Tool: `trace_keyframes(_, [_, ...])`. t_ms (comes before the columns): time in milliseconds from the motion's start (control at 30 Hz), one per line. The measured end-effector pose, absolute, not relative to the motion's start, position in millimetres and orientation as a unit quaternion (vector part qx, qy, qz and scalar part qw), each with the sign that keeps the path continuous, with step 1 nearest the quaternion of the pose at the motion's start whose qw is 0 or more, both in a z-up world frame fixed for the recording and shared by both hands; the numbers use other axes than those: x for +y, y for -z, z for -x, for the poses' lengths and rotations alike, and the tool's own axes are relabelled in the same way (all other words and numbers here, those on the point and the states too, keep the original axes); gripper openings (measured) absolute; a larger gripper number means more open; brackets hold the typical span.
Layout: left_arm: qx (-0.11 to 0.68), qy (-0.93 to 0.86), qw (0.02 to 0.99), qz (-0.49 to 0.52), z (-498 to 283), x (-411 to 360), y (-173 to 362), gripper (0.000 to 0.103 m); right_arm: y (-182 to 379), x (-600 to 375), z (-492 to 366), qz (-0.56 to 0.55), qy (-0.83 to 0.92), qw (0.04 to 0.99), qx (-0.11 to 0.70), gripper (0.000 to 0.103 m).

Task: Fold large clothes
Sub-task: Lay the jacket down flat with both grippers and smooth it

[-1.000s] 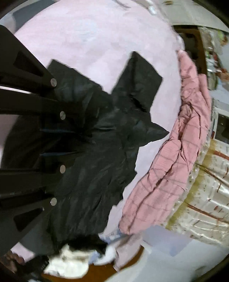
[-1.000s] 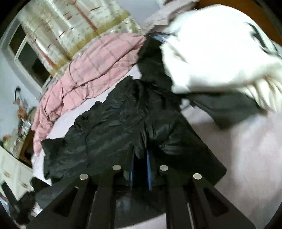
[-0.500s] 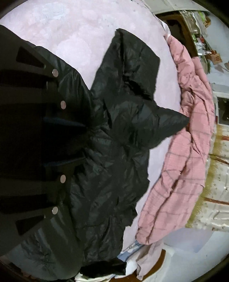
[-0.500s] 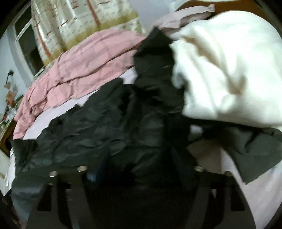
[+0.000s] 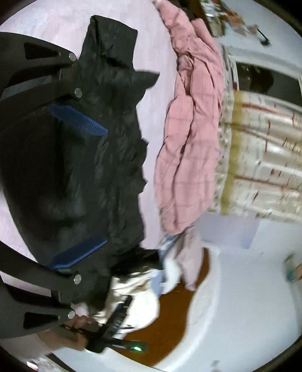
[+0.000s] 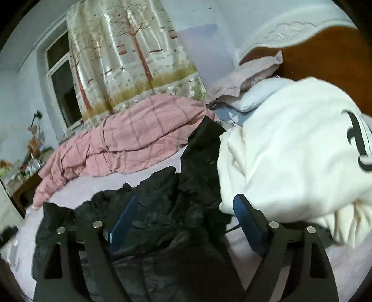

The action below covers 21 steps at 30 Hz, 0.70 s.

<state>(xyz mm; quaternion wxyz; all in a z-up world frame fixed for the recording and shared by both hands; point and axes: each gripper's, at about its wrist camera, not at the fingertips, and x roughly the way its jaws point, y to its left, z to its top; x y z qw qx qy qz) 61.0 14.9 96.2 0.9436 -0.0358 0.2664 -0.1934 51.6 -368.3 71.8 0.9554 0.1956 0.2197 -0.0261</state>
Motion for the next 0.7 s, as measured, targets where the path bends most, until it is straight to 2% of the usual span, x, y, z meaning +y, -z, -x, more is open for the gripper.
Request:
trace_keyframes(67, [0.273,0.181,0.945,0.012,-69,-8,-85,0.086,-69,-356,-51,-0.211,-0.023,0.952,0.222,0.085])
trace_keyframes(167, [0.271,0.112,0.955,-0.05,-90,-35,-52,0.069,-57,-315,-59,-0.203,-0.115,0.941,0.246,0.084])
trace_keyframes(200, [0.272,0.106,0.955,-0.053,-97,-39,-41,0.065,-50,-297,-66,-0.193,-0.138,0.935,0.264,0.081])
trace_keyframes(267, [0.288,0.106,0.951,-0.036,-110,-40,-23,0.051,-38,-270,-78,-0.168,-0.154,0.928,0.294,0.075])
trace_keyframes(367, [0.315,0.092,0.944,-0.015,-125,-38,3,0.042,-13,-236,-99,-0.063,-0.088,0.934,0.339,0.053])
trace_keyframes(400, [0.326,0.091,0.941,-0.015,-129,-38,9,0.041,-7,-233,-104,-0.041,-0.065,0.934,0.35,0.036])
trace_keyframes(433, [0.331,0.095,0.939,-0.01,-130,-37,12,0.04,5,-234,-113,-0.031,-0.037,0.925,0.376,0.026])
trace_keyframes(633, [0.385,0.095,0.917,0.035,-150,-27,36,0.033,34,-274,-128,-0.146,-0.051,0.892,0.426,0.0])
trace_keyframes(700, [0.393,0.093,0.915,0.019,-149,-32,37,0.032,38,-277,-128,-0.149,-0.043,0.891,0.426,0.0])
